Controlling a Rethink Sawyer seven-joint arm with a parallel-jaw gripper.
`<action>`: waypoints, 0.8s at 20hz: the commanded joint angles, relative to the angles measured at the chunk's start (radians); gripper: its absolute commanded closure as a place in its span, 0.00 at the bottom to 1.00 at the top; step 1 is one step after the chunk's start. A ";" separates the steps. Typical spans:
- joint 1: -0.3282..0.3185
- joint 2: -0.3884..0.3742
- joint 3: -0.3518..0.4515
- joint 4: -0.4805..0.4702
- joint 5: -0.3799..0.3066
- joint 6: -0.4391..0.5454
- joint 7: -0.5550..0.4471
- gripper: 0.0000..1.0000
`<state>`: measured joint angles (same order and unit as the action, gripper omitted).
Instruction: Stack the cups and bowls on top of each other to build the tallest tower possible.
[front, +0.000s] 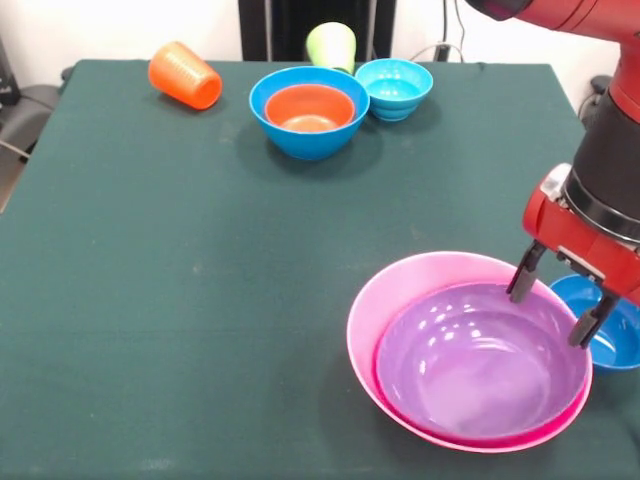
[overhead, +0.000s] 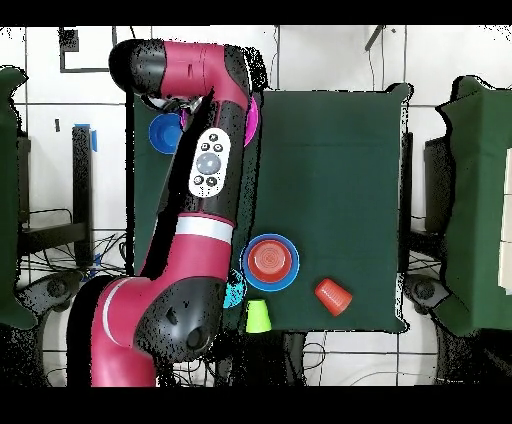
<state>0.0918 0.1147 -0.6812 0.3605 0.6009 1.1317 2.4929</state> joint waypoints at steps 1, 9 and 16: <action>-0.021 -0.101 0.115 0.110 -0.031 0.009 -0.033 0.00; -0.057 -0.248 0.196 0.284 -0.080 0.038 -0.228 0.00; -0.074 -0.294 0.236 0.356 -0.130 -0.005 -0.285 0.00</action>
<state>0.0417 -0.1191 -0.5957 0.5488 0.5675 1.1317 2.4857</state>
